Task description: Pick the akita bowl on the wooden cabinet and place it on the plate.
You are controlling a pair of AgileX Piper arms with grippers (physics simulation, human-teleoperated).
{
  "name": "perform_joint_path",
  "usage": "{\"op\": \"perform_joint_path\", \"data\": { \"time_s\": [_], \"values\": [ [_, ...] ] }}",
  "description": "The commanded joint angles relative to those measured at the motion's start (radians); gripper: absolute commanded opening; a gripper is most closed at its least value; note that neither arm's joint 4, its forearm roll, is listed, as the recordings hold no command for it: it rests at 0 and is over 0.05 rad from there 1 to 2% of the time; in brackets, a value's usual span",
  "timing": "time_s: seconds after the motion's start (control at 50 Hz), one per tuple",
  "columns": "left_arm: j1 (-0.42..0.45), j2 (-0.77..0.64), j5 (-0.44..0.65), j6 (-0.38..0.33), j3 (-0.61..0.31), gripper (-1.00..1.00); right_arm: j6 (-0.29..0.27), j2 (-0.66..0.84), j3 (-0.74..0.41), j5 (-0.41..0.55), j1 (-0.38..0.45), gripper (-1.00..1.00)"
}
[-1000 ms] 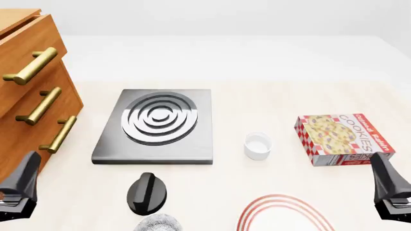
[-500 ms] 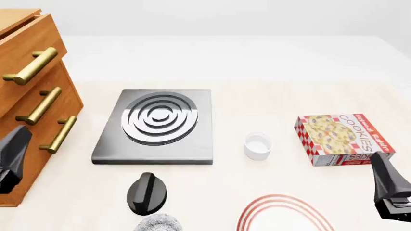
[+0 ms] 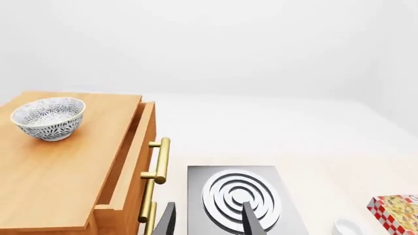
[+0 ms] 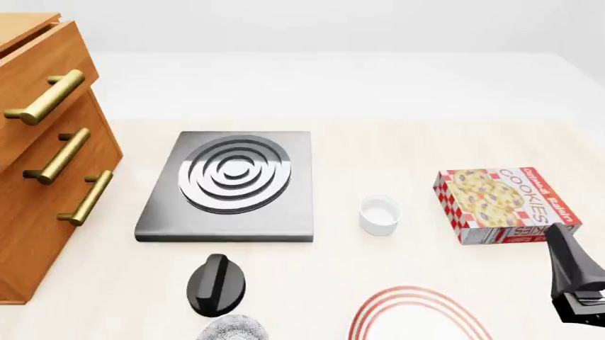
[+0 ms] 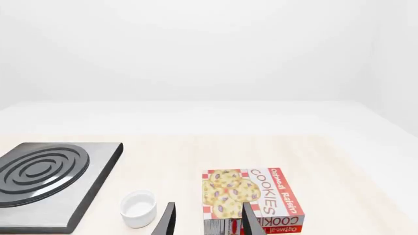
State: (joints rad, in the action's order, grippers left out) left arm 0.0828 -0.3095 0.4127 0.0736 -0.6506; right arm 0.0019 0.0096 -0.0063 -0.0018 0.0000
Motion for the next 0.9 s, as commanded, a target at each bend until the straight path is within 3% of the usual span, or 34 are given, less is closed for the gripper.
{"op": "perform_joint_path", "data": {
  "time_s": [0.02,0.16,0.42,0.56,0.9],
  "values": [
    [-0.032,-0.105,0.084,0.026,-0.197,1.0,0.0,0.001,-0.001,0.0,0.0,1.0],
    [-0.055,-0.174,0.129,0.067,-0.309,1.0,0.0,-0.001,-0.001,0.002,0.0,1.0],
    [-0.179,-0.311,0.192,0.124,-0.497,1.0,0.0,-0.001,0.0,0.002,0.0,1.0],
    [-0.24,-0.362,0.216,0.181,-0.542,1.0,0.0,0.0,0.0,0.0,0.0,1.0],
    [-0.423,-0.455,0.21,0.235,-0.615,1.0,0.0,0.0,0.0,0.0,0.0,1.0]
  ]
}}
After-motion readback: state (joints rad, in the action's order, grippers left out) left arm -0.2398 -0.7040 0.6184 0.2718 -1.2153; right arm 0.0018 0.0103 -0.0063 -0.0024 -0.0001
